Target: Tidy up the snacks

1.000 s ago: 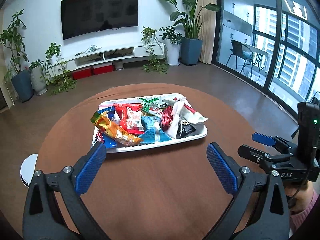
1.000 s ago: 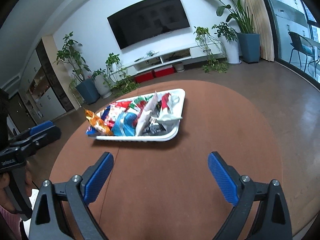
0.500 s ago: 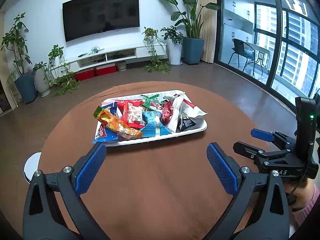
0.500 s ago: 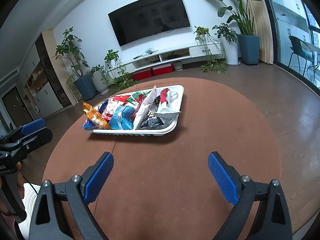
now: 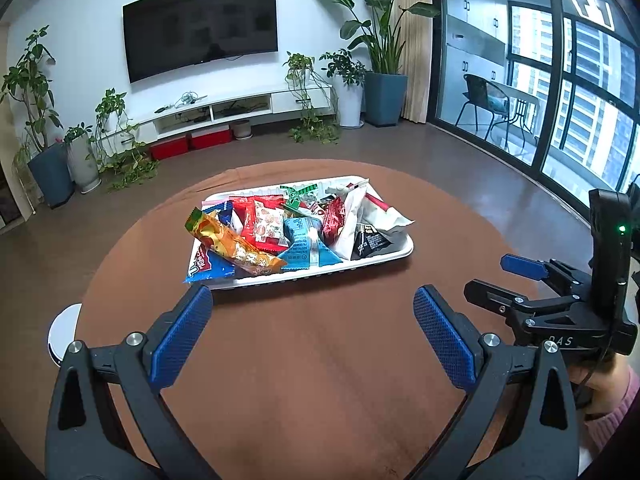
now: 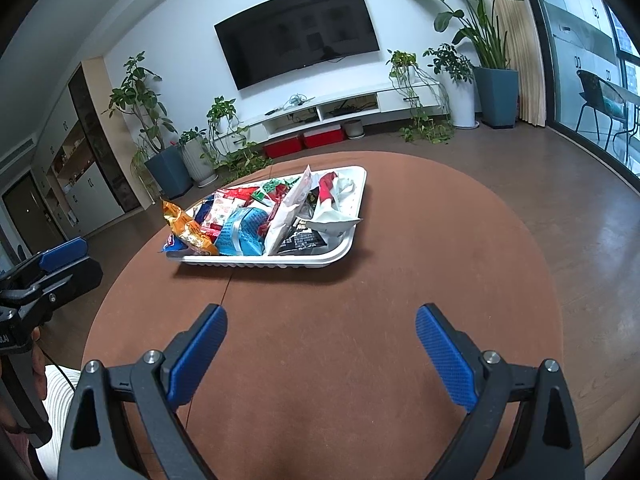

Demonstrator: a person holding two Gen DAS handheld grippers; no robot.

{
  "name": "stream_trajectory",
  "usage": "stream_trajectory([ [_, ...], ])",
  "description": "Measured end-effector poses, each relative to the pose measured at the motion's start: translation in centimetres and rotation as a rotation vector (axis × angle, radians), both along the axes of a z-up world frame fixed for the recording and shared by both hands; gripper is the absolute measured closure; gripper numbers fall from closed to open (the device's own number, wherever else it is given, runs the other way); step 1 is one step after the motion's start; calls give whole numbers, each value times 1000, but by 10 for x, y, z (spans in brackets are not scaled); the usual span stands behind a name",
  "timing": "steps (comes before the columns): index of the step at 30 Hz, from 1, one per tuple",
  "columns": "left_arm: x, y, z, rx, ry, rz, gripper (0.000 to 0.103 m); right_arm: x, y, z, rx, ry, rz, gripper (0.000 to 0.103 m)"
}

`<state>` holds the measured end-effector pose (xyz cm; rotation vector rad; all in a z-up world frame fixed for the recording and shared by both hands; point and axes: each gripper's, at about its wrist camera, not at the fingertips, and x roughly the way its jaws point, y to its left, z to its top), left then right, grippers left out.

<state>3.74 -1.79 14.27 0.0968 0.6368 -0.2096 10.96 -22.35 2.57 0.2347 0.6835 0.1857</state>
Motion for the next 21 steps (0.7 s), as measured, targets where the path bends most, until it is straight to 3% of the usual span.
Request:
stream_trajectory([
  [11,0,-5,-4,19,-3,-13,1,0,0,-1,0,-1,1,5],
  [21,-6,-7,0,25,-64,-4,1,0,1,0,0,0,2,5],
])
